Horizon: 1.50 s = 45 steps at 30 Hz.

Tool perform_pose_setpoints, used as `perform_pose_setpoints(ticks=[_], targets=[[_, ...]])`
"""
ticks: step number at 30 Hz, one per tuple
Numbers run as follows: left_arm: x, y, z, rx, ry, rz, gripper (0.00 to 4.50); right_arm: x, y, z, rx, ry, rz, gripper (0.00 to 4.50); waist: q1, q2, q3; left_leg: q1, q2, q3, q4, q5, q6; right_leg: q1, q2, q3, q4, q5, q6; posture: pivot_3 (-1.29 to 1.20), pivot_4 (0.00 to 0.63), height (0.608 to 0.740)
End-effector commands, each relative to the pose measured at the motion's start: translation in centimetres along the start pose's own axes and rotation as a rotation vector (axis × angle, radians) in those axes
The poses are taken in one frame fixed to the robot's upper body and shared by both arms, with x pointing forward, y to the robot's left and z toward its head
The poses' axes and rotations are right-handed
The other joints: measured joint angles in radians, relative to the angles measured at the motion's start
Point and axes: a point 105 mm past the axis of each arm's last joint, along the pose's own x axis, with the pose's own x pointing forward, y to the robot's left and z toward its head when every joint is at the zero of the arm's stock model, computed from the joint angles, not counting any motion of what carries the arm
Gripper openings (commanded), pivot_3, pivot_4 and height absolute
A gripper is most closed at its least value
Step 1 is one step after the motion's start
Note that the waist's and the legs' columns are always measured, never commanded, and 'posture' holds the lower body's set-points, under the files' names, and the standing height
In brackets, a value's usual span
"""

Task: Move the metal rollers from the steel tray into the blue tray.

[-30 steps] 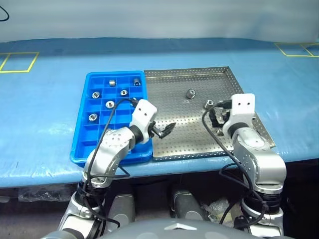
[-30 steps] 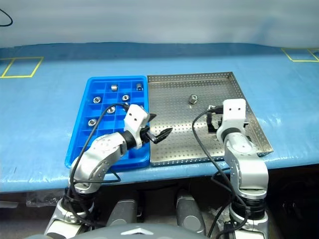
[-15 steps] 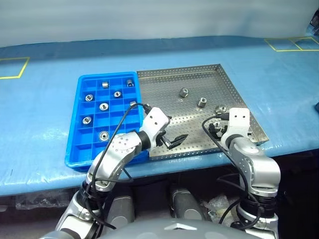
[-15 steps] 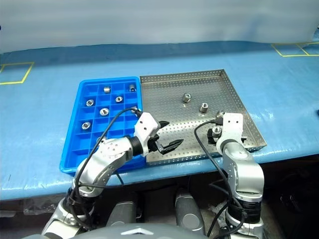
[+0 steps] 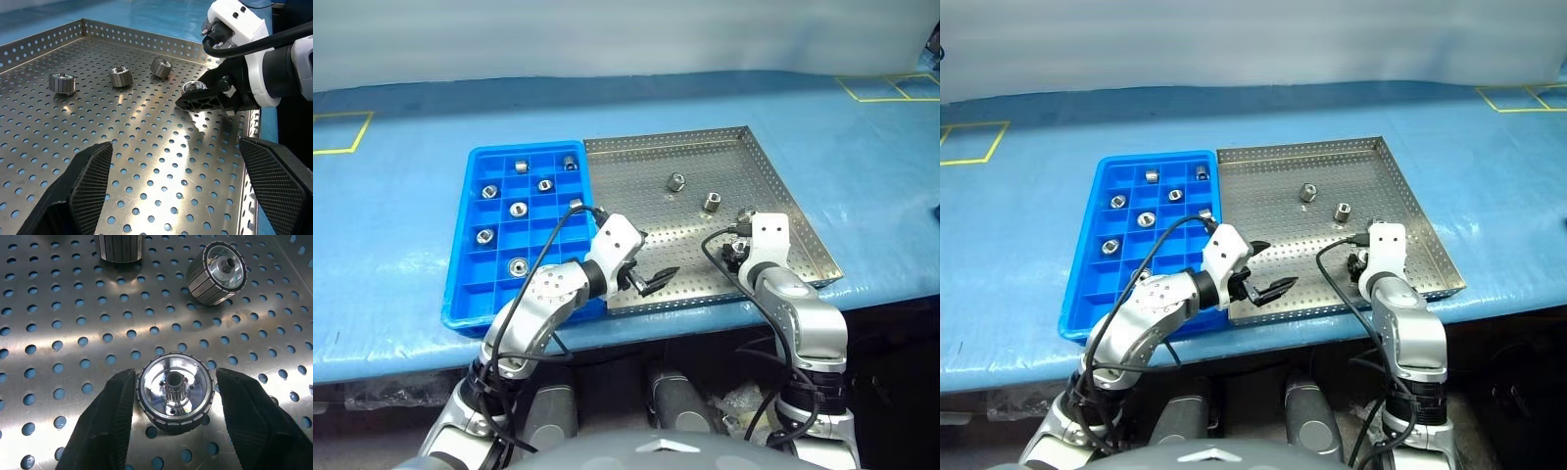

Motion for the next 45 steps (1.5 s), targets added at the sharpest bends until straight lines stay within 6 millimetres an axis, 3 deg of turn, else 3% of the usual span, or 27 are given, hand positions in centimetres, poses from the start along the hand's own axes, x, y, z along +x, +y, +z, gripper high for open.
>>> perform_pose_setpoints(ticks=[1,6,10,15,20,24,30,38,45], targets=[[-0.7,-0.2,1.8,0.027,-0.078,0.008,4.5,-0.4,-0.2,1.4,-0.009,-0.062,-0.002,1.68,0.001,0.0,0.0,0.0,0.0,0.0,0.0,0.0,0.0,0.0,0.0,0.0,0.0,0.0,0.0,-0.06,0.15,0.74],[-2.2,1.7,2.2,0.019,-0.126,0.138,4.5,-0.6,2.1,3.3,-0.039,-0.121,0.086,1.69,0.003,0.0,0.0,0.0,0.0,0.0,0.0,0.0,0.0,0.0,0.0,0.0,0.0,0.0,0.0,-0.01,0.15,0.74],[-5.1,4.3,2.0,0.05,-0.173,0.356,4.5,-0.8,7.1,6.9,-0.116,-0.224,0.262,1.69,0.006,0.001,0.0,0.0,0.001,0.0,0.0,0.0,0.0,-0.001,0.001,0.001,0.001,0.001,0.0,0.07,0.15,0.74],[-9.3,6.1,1.5,0.096,-0.185,0.569,4.5,-1.2,13.3,10.3,-0.194,-0.314,0.468,1.69,0.043,0.001,0.0,0.0,0.001,0.0,-0.001,0.0,0.0,-0.002,0.001,0.0,0.001,0.001,0.0,0.17,0.15,0.74],[-13.4,6.2,1.2,0.132,-0.187,0.731,4.5,-2.4,19.0,11.8,-0.258,-0.368,0.66,1.69,0.099,0.0,0.0,0.0,0.0,0.0,-0.006,0.0,0.0,-0.002,0.0,0.0,-0.002,0.001,-0.002,0.3,0.15,0.74],[-15.8,5.4,1.2,0.134,-0.182,0.796,4.5,-4.2,22.6,11.7,-0.283,-0.379,0.808,1.69,0.148,-0.001,0.001,0.0,0.0,0.0,-0.01,0.0,0.0,-0.004,0.0,-0.001,-0.002,0.0,-0.005,0.36,0.15,0.74],[-18.8,4.6,1.5,0.147,-0.174,0.903,4.5,-7.1,27.0,9.4,-0.331,-0.328,1.044,1.69,0.196,-0.001,0.001,0.0,0.001,-0.001,-0.013,0.001,-0.001,-0.006,0.0,-0.005,-0.002,-0.003,-0.007,0.43,0.15,0.74],[-20.9,3.6,1.1,0.142,-0.162,0.985,4.5,-10.0,30.1,6.1,-0.421,-0.265,1.272,1.69,0.244,-0.001,0.0,0.0,0.002,-0.002,-0.013,-0.004,-0.009,-0.009,-0.001,-0.008,-0.003,-0.004,-0.008,0.54,0.15,0.74],[-22.0,2.8,0.7,0.144,-0.165,1.04,4.5,-11.1,31.4,4.9,-0.465,-0.247,1.36,1.69,0.323,-0.002,0.0,0.0,0.003,-0.005,-0.014,-0.006,-0.013,-0.01,-0.001,-0.013,-0.004,-0.007,-0.011,0.62,0.15,0.74]])
